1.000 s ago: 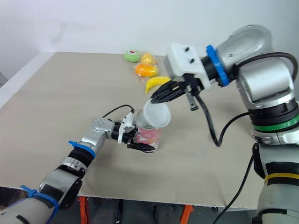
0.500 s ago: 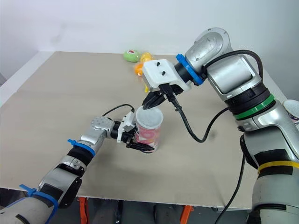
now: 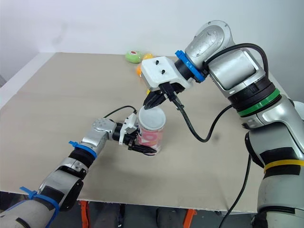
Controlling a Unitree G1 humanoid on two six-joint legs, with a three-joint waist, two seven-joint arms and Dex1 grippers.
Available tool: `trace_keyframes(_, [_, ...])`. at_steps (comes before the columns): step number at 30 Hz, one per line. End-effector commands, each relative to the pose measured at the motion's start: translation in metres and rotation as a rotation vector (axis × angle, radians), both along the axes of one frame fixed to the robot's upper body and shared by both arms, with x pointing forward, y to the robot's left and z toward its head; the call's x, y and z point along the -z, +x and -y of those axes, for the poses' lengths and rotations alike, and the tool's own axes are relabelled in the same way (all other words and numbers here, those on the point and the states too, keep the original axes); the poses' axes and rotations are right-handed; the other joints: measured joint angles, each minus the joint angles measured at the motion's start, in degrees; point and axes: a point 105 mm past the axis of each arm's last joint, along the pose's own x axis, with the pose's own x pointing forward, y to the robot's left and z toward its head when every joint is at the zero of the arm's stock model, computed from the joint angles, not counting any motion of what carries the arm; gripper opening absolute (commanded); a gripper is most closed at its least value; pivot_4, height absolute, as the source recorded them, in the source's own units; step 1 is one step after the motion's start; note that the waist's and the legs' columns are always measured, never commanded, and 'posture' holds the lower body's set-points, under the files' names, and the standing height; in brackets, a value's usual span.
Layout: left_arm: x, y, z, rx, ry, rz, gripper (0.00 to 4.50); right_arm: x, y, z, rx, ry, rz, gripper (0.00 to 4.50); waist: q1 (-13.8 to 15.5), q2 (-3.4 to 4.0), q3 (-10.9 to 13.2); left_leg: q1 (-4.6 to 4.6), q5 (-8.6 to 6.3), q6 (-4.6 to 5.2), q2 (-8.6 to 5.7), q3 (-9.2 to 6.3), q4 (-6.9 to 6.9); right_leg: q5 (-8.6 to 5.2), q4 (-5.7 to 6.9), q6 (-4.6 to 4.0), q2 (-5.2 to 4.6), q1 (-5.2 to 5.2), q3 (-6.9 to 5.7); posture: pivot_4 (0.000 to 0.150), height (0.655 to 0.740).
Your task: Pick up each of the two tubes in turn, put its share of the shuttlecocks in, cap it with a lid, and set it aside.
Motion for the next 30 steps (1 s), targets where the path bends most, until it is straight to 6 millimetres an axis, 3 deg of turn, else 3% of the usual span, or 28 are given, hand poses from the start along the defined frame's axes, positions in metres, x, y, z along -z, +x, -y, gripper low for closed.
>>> trace_keyframes(1, [0.031, -0.005, -0.007, -0.014, 0.123, -0.070, 3.00, -0.013, -0.006, -0.003, -0.046, -0.013, 0.030, 0.06, 0.00, 0.00, 0.00, 0.00, 0.00, 0.00, 0.00, 0.00, 0.00, 0.00, 0.00, 0.00, 0.00, 0.00, 0.00, 0.150, 0.7400])
trace_keyframes(30, [0.033, -0.005, -0.011, -0.031, 0.122, -0.072, 3.00, 0.014, -0.010, 0.003, -0.065, -0.100, -0.017, 0.06, 0.05, -0.01, 0.00, -0.01, -0.02, -0.01, 0.00, 0.01, -0.01, -0.03, -0.03, 0.00, -0.01, 0.00, 0.01, 0.150, 0.7400])
